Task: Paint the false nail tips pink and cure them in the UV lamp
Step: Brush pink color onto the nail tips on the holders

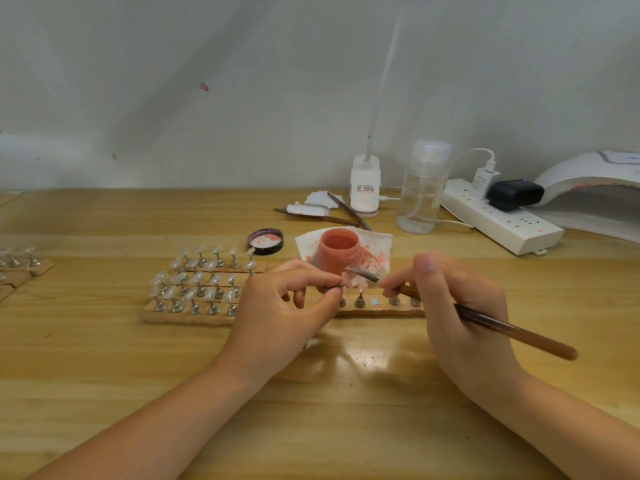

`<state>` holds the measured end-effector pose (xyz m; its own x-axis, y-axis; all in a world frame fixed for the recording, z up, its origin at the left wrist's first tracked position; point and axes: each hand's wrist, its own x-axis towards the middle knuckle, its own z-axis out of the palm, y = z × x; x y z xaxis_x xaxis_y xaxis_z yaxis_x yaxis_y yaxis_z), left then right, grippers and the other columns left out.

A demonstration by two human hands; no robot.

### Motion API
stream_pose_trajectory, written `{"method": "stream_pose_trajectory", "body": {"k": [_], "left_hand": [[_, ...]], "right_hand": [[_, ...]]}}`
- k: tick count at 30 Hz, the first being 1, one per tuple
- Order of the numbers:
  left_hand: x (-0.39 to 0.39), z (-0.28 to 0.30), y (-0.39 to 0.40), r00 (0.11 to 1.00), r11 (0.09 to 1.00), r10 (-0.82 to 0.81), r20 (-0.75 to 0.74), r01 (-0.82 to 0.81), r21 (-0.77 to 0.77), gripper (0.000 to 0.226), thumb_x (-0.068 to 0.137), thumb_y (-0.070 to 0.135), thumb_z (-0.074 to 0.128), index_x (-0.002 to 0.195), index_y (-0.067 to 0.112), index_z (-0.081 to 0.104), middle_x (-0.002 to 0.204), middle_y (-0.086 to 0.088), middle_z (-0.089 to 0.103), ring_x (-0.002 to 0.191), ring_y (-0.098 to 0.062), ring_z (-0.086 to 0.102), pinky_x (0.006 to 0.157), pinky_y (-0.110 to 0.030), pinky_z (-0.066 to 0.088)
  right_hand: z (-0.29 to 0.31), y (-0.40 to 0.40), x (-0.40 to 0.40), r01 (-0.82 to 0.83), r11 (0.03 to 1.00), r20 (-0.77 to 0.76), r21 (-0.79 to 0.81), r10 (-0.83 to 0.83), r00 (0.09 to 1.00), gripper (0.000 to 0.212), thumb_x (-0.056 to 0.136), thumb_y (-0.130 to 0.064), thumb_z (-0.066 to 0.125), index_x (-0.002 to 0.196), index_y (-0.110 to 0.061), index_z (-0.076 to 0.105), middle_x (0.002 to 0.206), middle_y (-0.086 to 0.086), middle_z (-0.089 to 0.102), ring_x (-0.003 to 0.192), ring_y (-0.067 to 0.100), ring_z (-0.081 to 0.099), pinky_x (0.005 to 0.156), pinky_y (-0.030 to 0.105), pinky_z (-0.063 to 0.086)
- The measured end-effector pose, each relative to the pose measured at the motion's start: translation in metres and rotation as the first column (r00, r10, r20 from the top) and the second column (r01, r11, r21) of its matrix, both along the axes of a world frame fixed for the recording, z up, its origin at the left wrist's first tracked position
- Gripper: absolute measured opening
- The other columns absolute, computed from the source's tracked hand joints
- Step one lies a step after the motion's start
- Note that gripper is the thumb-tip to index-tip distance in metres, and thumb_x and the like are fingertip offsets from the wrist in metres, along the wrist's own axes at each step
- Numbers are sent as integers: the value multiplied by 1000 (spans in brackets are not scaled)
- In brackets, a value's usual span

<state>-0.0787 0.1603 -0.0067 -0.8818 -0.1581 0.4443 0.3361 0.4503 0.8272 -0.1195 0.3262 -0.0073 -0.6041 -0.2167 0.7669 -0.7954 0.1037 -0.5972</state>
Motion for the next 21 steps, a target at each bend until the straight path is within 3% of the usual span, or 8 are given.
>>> {"method": "stream_pose_trajectory", "body": {"k": [4,8,13,19,21], "left_hand": [[-1,0,0,1000,1000,-4,-5,4,15,22,71,11,72,73,33,72,74,11,66,57,-5,40,56,-24,36],[-2,-1,0,1000,1000,-3,2,3,12,21,72,7,72,75,28,73,75,11,66,56,-6,40,56,-20,36],[-1,-1,0,1000,1000,3,-2,-3,2,28,72,5,73,74,32,72,75,12,66,55,-5,39,55,-19,36],[-1,0,0,1000,1000,-2,0,2,14,26,71,8,72,74,33,72,74,13,66,56,-7,40,55,-23,36],[-1,0,0,1000,1000,-2,1,2,14,25,72,9,72,74,33,72,74,12,66,56,-7,40,55,-24,37]], "right_hand": [[-1,2,-2,-51,999,13,-11,51,999,43,94,-32,38,68,-16,67,62,-6,63,62,5,59,61,18,44],[0,6,-2,-100,986,79,-137,111,991,48,92,-25,34,58,-12,65,58,-3,61,54,7,57,54,17,45],[1,-1,-2,-2,1000,9,-8,2,1000,35,93,-24,37,75,-19,67,68,-4,65,67,7,60,63,21,46],[1,3,0,-68,992,49,-103,73,996,46,92,-23,34,59,-17,65,56,-7,60,56,6,58,58,18,44],[2,3,1,-53,994,27,-92,55,998,42,92,-22,33,64,-18,65,59,-4,61,60,8,58,60,19,44]]}}
